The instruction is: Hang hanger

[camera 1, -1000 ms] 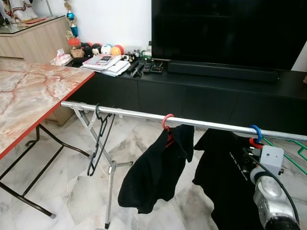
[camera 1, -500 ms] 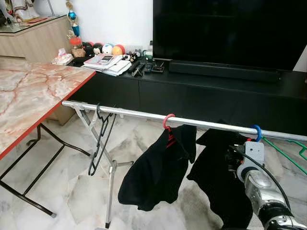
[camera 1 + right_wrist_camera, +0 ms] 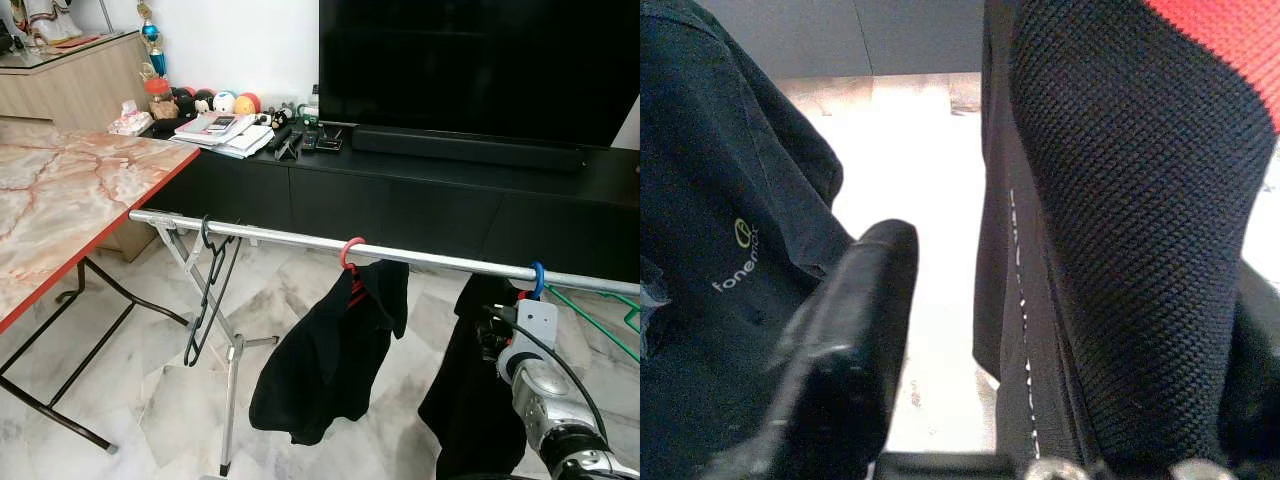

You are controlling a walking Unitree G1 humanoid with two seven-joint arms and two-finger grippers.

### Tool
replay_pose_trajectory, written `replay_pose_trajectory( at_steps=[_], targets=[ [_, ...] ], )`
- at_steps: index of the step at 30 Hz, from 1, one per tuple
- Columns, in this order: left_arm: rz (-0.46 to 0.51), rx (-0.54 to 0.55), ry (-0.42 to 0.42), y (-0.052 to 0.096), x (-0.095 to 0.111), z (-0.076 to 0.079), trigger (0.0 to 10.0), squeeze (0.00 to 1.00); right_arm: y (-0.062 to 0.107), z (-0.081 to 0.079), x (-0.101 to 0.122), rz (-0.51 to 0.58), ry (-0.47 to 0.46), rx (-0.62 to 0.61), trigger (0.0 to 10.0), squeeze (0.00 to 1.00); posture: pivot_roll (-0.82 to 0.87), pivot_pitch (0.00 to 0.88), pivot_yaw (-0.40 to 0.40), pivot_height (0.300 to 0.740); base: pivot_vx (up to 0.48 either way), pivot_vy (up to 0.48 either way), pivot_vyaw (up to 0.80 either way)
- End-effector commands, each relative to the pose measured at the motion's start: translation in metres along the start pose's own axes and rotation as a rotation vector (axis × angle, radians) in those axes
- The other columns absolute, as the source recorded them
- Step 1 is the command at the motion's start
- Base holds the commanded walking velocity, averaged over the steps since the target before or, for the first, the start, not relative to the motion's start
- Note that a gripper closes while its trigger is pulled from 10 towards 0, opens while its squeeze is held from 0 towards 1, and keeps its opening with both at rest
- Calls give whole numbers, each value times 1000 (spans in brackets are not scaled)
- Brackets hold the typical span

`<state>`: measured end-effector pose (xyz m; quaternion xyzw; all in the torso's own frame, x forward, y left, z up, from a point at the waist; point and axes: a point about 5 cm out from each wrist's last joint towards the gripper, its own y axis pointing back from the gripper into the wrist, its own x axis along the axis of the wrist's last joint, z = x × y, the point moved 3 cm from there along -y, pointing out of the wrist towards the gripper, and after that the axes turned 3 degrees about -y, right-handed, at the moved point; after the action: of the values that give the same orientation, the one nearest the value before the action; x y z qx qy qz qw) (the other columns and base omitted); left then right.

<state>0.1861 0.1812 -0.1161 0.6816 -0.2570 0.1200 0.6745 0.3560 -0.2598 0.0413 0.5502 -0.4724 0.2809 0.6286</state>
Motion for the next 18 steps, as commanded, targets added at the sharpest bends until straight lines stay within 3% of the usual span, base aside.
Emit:
replay_pose_trajectory(
  at_steps=[1,18],
  targets=[
    [-24,-5,-7,1,-6,-1,10000,0,-1,-1,5,13,-12,-4,0,0,83,36,11,740,0,0,0],
    [-26,-9,-14,1,-7,-1,10000,0,0,-11,-9,-21,-17,22,0,0,88,37,11,740,0,0,0]
  ],
)
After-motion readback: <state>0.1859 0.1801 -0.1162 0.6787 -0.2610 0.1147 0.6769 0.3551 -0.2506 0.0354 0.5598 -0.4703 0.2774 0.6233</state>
